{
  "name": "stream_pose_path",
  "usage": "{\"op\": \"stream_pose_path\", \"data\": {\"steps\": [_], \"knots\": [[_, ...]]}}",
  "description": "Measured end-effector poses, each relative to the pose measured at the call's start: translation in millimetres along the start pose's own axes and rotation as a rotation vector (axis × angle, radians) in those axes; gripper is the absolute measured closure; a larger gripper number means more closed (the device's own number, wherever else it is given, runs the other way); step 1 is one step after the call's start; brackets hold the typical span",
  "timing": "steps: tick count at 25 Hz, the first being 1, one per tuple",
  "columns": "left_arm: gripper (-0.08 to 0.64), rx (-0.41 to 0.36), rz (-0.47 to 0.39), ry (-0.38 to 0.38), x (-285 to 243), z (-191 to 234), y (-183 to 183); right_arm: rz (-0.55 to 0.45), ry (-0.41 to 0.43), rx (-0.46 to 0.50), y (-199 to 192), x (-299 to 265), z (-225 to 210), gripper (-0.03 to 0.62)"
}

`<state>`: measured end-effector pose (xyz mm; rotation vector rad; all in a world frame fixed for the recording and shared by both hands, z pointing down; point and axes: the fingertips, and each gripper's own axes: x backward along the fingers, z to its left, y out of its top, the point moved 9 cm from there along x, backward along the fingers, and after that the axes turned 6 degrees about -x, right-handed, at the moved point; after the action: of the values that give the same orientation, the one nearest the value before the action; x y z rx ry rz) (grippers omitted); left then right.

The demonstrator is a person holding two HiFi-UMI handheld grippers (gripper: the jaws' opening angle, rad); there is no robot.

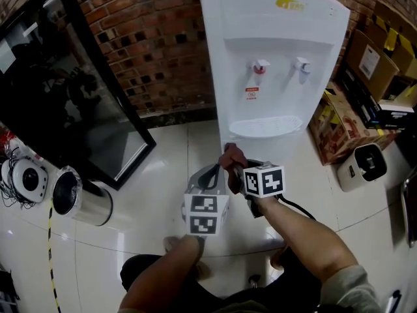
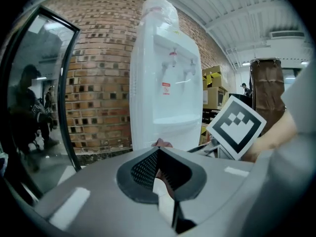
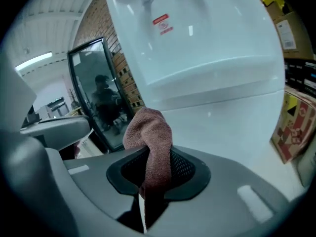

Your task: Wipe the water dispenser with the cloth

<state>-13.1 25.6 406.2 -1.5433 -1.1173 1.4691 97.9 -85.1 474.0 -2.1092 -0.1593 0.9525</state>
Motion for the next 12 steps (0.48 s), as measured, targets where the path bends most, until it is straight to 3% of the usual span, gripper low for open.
{"op": "stream_pose_path", "data": {"steps": [4, 12], "knots": [[0.56, 0.011, 0.02, 0.005, 4, 18, -11, 0.019, -0.001, 0.031, -9, -33, 13, 0.488], [0.56, 0.044, 0.031, -0.011, 10, 44, -27, 0.033, -0.099, 0.001, -13, -77, 5, 0.488]]}}
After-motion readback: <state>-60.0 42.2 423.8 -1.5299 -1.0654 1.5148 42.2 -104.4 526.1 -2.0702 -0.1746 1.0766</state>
